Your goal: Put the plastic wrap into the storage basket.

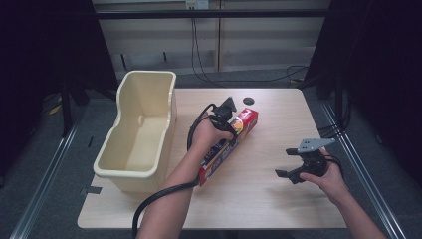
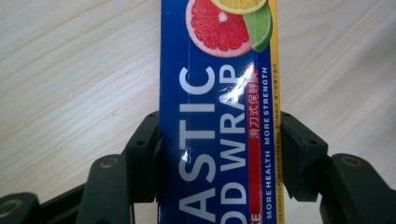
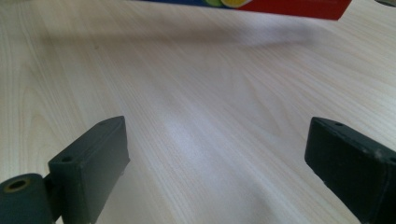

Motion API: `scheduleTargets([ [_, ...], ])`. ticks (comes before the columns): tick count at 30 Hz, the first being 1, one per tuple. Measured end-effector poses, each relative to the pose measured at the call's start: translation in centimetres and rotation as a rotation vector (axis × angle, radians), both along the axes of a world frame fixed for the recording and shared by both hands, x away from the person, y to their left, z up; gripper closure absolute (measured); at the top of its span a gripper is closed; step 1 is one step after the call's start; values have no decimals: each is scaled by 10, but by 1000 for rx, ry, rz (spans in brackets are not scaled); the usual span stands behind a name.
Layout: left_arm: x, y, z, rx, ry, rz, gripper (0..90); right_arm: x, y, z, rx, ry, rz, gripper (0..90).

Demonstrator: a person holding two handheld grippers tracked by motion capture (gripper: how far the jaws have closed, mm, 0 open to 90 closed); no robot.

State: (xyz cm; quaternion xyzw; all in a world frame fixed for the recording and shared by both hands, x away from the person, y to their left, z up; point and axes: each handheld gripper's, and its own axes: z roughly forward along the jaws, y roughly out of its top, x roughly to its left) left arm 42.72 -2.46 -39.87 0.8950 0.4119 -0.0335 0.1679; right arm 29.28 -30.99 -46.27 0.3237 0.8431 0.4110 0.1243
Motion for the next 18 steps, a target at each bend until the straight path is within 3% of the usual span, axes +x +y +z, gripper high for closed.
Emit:
scheduleTargets([
  [7, -5, 14, 27, -12, 8, -2, 412, 0, 2, 0, 2, 2, 3, 52],
  [18, -8, 30, 53, -7, 27, 19, 412, 0, 5, -1, -2, -2, 13, 36],
])
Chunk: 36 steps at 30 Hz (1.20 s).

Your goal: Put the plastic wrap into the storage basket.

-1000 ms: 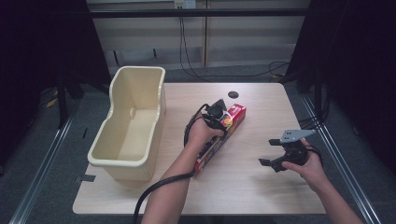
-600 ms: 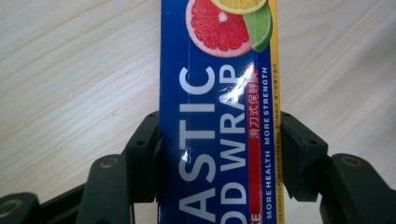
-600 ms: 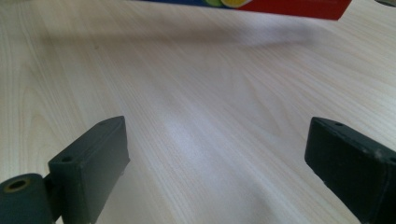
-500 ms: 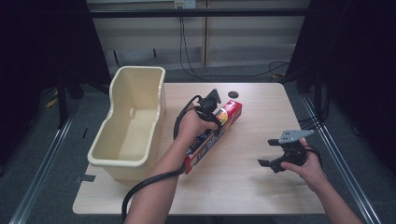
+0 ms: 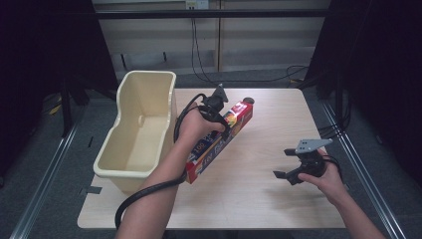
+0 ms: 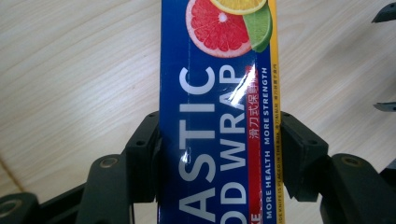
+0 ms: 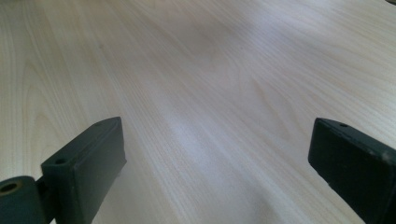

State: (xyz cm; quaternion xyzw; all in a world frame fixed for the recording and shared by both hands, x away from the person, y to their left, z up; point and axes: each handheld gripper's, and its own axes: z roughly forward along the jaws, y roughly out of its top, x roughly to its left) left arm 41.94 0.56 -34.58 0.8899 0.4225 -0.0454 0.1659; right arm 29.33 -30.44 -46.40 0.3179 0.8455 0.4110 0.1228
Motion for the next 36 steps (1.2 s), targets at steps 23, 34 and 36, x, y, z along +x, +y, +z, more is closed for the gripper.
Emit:
scheduleTargets([
  [23, -2, 32, 50, 14, 10, 60, 413, 0, 3, -1, -2, 15, 32, 21],
  [34, -3, 48, 68, 5, 23, 89, 413, -1, 4, -1, -9, 11, 38, 20],
  [36, -3, 52, 71, 11, 26, 94, 413, -1, 3, -1, -10, 12, 37, 20],
])
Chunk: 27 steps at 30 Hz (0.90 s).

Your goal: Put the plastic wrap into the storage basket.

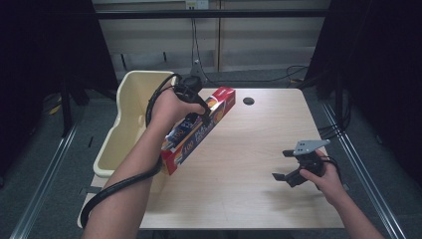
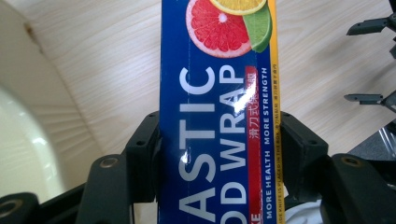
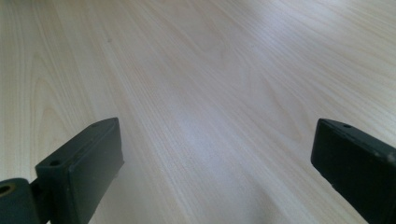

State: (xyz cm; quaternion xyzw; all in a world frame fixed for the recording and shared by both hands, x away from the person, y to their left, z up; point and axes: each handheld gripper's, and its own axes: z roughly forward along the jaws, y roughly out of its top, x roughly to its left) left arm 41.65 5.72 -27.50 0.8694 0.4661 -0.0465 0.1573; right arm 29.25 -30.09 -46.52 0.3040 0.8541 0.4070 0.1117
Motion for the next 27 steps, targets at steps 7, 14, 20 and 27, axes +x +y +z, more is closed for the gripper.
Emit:
scheduleTargets([
  [7, 0, 13, 10, -8, -3, 45, 413, 0, 2, -1, -5, 1, 5, 20],
  [14, 0, 22, 20, -20, 3, 69, 413, 0, 2, -1, -6, -1, 5, 20],
  [20, 0, 29, 28, 2, 11, 70, 412, 0, 4, -2, -9, 5, 13, 21],
  [27, 2, 37, 34, -2, 3, 93, 412, 0, 4, -1, -11, 3, 12, 21],
])
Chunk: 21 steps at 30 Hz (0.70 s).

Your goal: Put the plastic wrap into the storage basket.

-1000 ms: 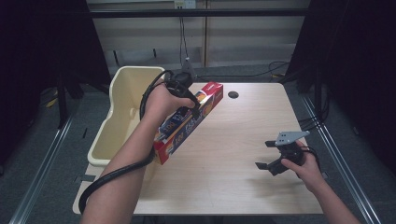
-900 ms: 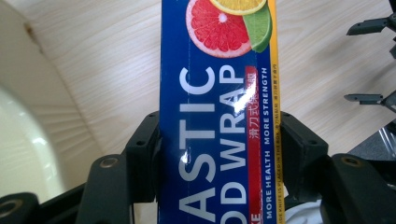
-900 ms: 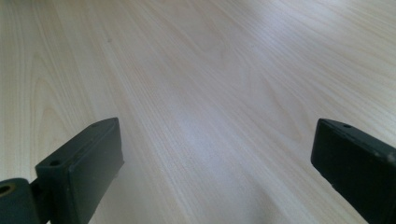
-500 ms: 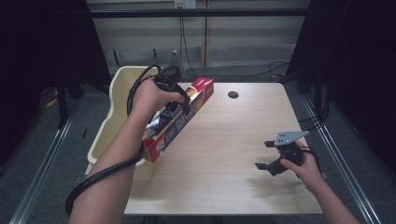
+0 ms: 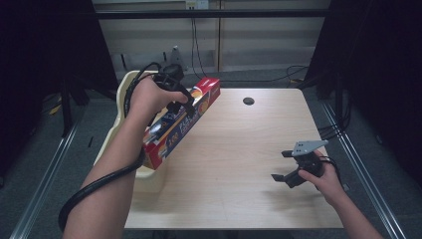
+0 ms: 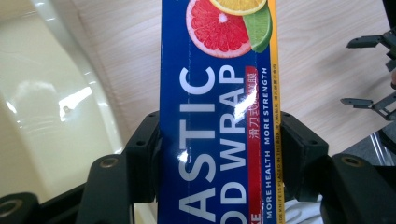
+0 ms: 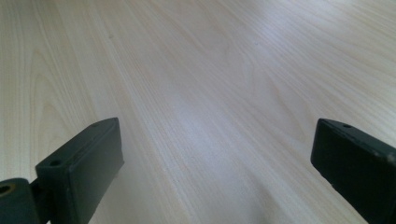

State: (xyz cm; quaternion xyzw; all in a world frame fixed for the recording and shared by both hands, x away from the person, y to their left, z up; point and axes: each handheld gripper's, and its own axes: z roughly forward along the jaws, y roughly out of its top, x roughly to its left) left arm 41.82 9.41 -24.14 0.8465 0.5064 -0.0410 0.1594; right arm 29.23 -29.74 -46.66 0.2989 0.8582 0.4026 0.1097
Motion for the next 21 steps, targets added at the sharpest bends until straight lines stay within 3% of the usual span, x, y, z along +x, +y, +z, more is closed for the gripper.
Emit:
scheduleTargets([
  [21, 3, 32, 20, -1, -12, 99, 413, 1, 1, -1, -3, 2, -1, 21],
])
